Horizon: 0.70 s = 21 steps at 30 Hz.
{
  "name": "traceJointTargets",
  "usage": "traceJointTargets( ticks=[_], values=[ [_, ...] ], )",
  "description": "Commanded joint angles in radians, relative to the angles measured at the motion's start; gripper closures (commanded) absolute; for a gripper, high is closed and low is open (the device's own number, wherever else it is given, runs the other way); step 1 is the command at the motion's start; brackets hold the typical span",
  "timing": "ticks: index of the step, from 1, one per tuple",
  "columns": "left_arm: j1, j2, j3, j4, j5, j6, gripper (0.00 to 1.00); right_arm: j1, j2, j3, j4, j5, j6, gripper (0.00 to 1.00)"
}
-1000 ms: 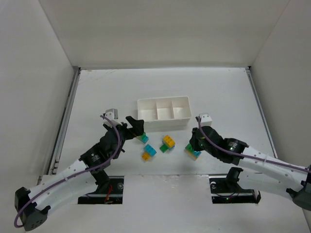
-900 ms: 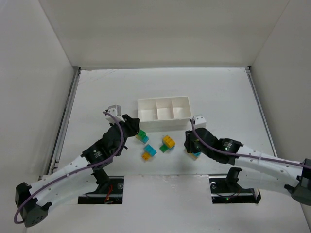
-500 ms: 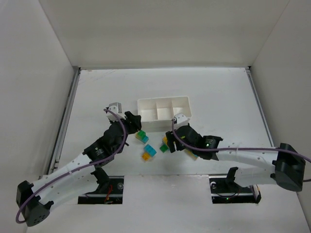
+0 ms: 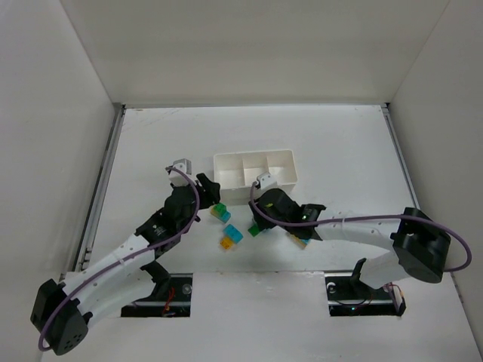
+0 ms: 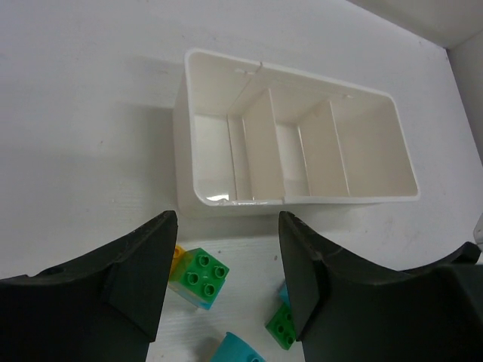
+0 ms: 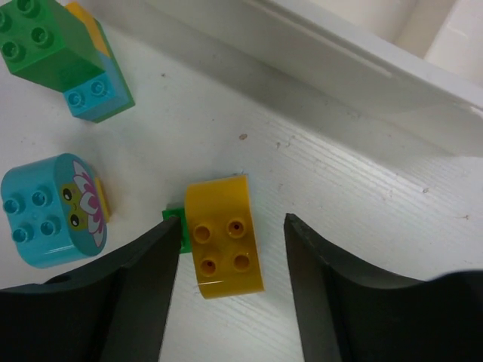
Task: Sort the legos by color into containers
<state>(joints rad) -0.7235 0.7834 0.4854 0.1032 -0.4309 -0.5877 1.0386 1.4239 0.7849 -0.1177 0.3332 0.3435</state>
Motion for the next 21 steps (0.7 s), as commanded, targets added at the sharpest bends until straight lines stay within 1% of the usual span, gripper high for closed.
traceJointTargets(
  ticks=[1,3,5,6,9,10,18,21],
  values=[
    [0.019,0.022,-0.013,0.075,0.09,-0.017,0.47,-0.024,-0.005,0.011,0.072,-0.006,-0.011,0.41],
    [0.025,0.025,-0.016,0.085,0.106,-0.018,0.47,-0.032,-0.008,0.002,0.073,-0.01,-0.011,0.46],
    [0.026,0.025,-0.018,0.092,0.116,-0.02,0.47,-0.038,-0.01,-0.006,0.073,-0.014,-0.012,0.47],
    [0.028,0.025,-0.018,0.095,0.116,-0.02,0.47,-0.039,-0.01,-0.01,0.073,-0.019,-0.014,0.46],
    [0.028,0.033,-0.011,0.098,0.116,-0.02,0.47,-0.048,0.0,-0.013,0.064,-0.062,-0.017,0.35],
    [0.028,0.036,-0.008,0.098,0.116,-0.018,0.47,-0.05,0.006,-0.013,0.062,-0.072,-0.015,0.34],
    [0.023,0.048,-0.004,0.11,0.116,-0.023,0.47,-0.048,0.038,-0.015,0.049,-0.085,0.012,0.33],
    [0.026,0.048,-0.004,0.11,0.116,-0.023,0.47,-0.036,0.05,-0.004,0.029,-0.065,0.025,0.34]
  ],
)
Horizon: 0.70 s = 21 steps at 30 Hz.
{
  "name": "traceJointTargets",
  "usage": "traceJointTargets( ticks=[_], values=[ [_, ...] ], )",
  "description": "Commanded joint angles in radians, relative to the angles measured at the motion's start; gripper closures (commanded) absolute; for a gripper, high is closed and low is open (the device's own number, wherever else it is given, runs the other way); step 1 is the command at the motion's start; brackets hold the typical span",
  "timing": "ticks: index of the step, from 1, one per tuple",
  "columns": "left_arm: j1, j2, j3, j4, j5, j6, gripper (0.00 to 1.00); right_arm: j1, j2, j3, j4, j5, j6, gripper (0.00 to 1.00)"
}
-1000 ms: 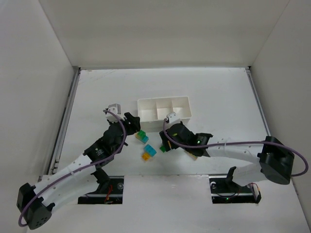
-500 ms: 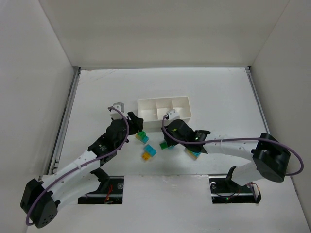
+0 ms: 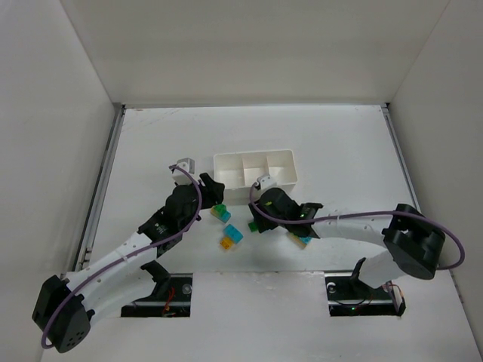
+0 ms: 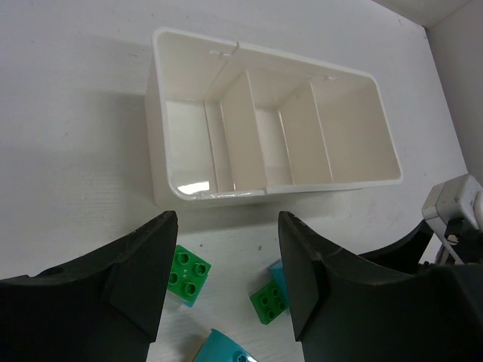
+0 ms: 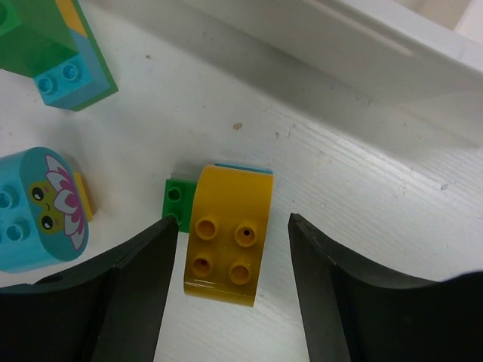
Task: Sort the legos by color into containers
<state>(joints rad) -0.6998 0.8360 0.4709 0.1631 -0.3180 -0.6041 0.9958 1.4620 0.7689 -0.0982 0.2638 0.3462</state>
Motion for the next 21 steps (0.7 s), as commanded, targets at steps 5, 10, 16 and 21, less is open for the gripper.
traceJointTargets(
  ticks=[5,10,16,21],
  values=[
    [0.001,-0.002,0.011,0.056,0.003,-0.006,0.47,0.01,0.061,0.039,-0.014,0.011,0.039,0.4],
    [0.007,0.002,0.008,0.056,0.003,-0.006,0.47,0.01,0.116,0.07,-0.044,0.02,0.04,0.64],
    [0.003,0.005,0.02,0.052,0.005,-0.002,0.48,0.004,-0.004,0.052,-0.041,0.064,0.057,0.78],
    [-0.023,0.005,0.051,0.039,0.052,0.001,0.53,-0.035,-0.158,0.017,-0.028,0.043,0.071,0.78]
  ],
)
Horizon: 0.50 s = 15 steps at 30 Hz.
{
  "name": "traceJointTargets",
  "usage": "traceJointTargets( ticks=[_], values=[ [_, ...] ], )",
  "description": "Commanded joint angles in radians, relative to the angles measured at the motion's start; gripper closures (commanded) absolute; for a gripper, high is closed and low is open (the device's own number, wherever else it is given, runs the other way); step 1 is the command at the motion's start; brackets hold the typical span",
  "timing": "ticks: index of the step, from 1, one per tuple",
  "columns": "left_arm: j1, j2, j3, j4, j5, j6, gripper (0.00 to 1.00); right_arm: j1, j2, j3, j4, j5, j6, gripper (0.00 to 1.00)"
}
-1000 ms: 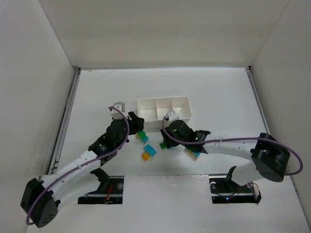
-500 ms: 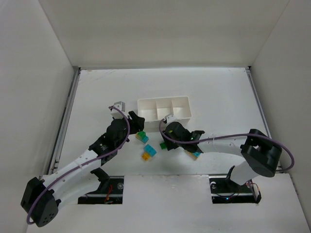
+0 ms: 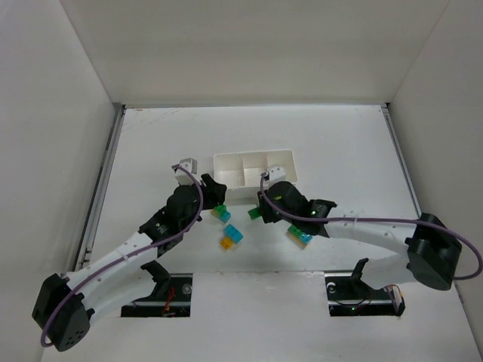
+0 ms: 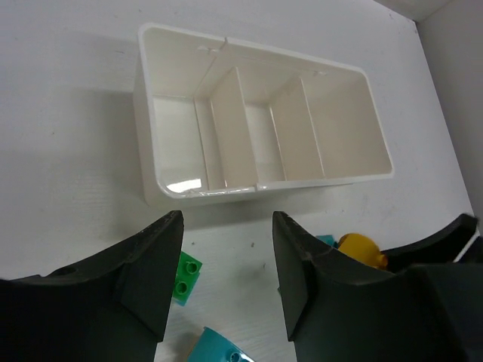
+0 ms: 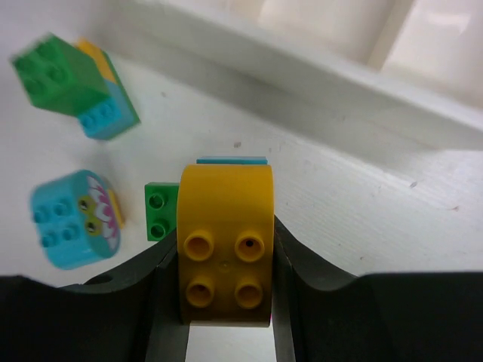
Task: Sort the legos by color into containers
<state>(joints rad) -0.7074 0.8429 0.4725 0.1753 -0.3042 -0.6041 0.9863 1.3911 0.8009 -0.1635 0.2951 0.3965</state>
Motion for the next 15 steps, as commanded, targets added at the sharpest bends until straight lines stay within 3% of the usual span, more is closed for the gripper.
traceJointTargets(
  ticks=[1,11,15],
  values=[
    [-0.02,-0.002,0.055,0.024,0.06,0.001,0.54,-0.039,-0.11,-0.023,0.047,0.003,0.024,0.78],
    [-0.046,0.007,0.13,-0.017,0.284,-0.077,0.56,-0.113,-0.202,-0.034,0.157,-0.059,0.047,0.78],
    [-0.091,0.074,0.152,0.001,0.292,-0.085,0.56,-0.116,-0.211,-0.017,0.189,-0.074,0.048,0.78]
  ],
)
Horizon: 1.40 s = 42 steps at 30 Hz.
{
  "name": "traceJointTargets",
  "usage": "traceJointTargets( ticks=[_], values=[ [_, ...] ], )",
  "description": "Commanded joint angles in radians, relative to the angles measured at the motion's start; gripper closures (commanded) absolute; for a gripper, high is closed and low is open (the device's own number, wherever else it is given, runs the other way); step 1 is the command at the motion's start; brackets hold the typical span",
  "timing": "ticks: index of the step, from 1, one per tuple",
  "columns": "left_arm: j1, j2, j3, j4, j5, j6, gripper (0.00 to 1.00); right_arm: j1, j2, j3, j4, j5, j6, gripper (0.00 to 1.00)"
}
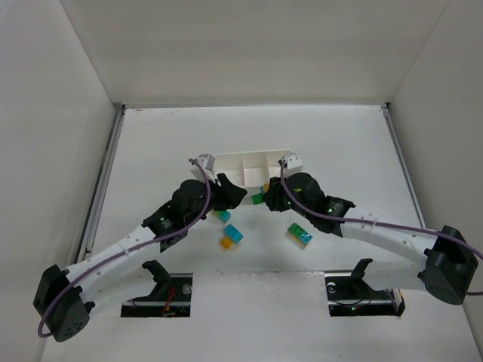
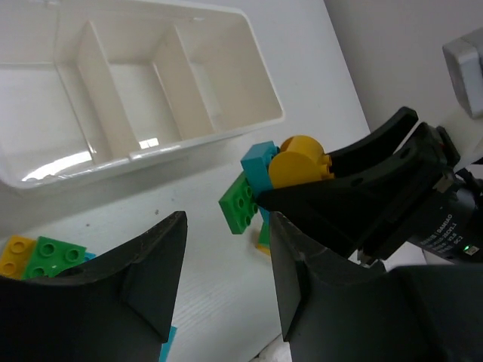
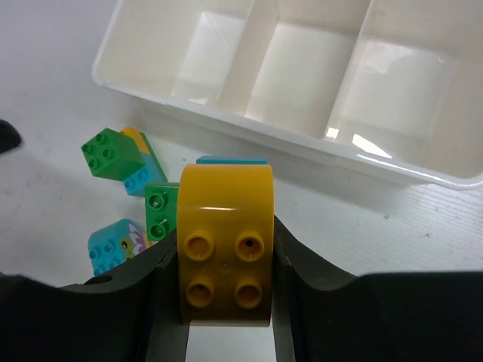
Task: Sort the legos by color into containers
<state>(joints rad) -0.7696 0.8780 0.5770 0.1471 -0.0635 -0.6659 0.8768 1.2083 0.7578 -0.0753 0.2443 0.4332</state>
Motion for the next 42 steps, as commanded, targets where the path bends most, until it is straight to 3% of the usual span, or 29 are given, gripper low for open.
traceJointTargets(
  ticks=[1,15,18,23,28,35,42],
  values=[
    [-0.038,0.058,0.053,0.034,0.05,-0.023,0.56,-0.006,-0.032,0.029,0.106,-0.026,0.012,0.78],
    [-0.093,0.193,0.083,0.137,-0.004,-0.026,0.57,-0.002,-0.046,0.023,0.19,-0.062,0.033,0.78],
    [-0.089,0.208,0.072,0.173,-0.018,-0.029,0.65,-0.002,-0.044,0.017,0.206,-0.069,0.041,0.78],
    [-0.072,0.21,0.044,0.227,-0.025,-0.041,0.85,-0.002,-0.039,0.008,0.221,-0.071,0.047,0.78],
    [-0.046,0.167,0.012,0.246,-0.059,-0.038,0.94,-0.022,-0.079,-0.015,0.23,-0.085,0.048,0.78],
    [0.055,0.134,0.006,0.221,-0.125,-0.054,0.94,-0.088,-0.165,-0.058,0.226,-0.112,0.058,0.78],
    [0.152,0.225,0.063,0.227,-0.159,-0.043,0.88,-0.075,-0.136,-0.083,0.233,-0.066,0.058,0.78]
  ],
)
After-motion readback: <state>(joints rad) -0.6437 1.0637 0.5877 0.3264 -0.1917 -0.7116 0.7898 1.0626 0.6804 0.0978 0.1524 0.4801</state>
